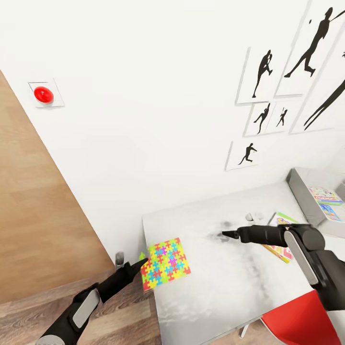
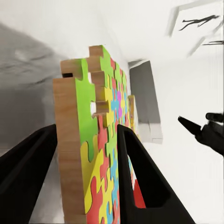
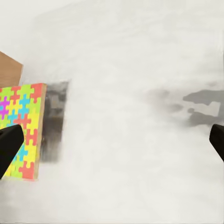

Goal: Put all the toys in the child's room - the three board games (two on the bed and one on the table), the two jigsaw puzzles on the table, and the tennis ball on the table - inside the toy box on the table in the child's room.

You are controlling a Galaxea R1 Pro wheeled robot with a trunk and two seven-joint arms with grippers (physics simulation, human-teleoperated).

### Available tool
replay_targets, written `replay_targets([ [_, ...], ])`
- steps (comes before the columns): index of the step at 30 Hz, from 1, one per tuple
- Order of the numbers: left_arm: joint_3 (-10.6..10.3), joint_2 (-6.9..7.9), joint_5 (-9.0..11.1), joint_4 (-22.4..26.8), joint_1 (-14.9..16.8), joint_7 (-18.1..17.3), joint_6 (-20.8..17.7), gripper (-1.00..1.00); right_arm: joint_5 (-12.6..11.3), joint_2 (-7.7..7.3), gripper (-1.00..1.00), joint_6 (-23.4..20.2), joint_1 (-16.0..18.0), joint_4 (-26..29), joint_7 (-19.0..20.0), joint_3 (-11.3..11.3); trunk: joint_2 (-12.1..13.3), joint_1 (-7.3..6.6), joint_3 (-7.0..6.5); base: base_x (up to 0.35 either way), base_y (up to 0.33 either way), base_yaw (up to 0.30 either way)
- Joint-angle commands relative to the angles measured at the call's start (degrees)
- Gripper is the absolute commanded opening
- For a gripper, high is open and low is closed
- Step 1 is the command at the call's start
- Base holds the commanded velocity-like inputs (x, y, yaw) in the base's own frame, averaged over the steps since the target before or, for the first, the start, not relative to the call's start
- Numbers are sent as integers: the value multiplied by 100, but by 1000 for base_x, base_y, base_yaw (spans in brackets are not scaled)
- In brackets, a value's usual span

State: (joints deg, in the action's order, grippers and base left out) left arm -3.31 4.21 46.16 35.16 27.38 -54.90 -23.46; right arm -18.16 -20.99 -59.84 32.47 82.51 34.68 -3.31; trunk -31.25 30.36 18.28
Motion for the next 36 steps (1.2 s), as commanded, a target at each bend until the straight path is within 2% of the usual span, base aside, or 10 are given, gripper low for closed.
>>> replay_targets([
  [1,-29,7,53,166,-8,-2,-85,-100,42,-8,100,-16,-63,123,91,36,-8,2,9,0,0,0],
  [6,-29,2,63,703,-23,57,-313,-100,44,-18,100,-16,-294,493,272,282,-8,2,9,0,0,0],
  [9,-29,-16,78,1097,-21,192,-524,-100,43,-23,100,-16,-465,669,446,537,-8,2,9,0,0,0],
  [12,-25,-121,95,1796,-19,594,-838,-100,46,-34,100,-16,-646,819,869,933,-8,2,9,0,0,0],
  [14,-22,-170,99,2060,-23,767,-948,-100,48,-47,100,-16,-685,851,1052,1053,-8,2,9,0,0,0],
  [18,-22,-385,115,3152,-38,1522,-1428,-100,59,-217,100,-16,-780,926,1816,1414,-8,2,9,0,0,0],
  [19,-22,-385,115,3152,-38,1522,-1428,-100,59,-217,100,-16,-780,926,1816,1414,-8,2,9,0,0,0],
  [23,-27,-606,202,4059,-47,2092,-1943,-100,68,-417,100,-16,-819,956,2295,1581,-8,2,9,0,0,0],
  [26,-30,-672,257,4354,-51,2249,-2120,-100,71,-473,100,-16,-826,964,2424,1626,-8,2,9,0,0,0],
  [36,-28,-757,343,4771,-76,2470,-2374,-100,74,-556,100,-16,-836,975,2615,1794,-8,2,9,0,0,0],
])
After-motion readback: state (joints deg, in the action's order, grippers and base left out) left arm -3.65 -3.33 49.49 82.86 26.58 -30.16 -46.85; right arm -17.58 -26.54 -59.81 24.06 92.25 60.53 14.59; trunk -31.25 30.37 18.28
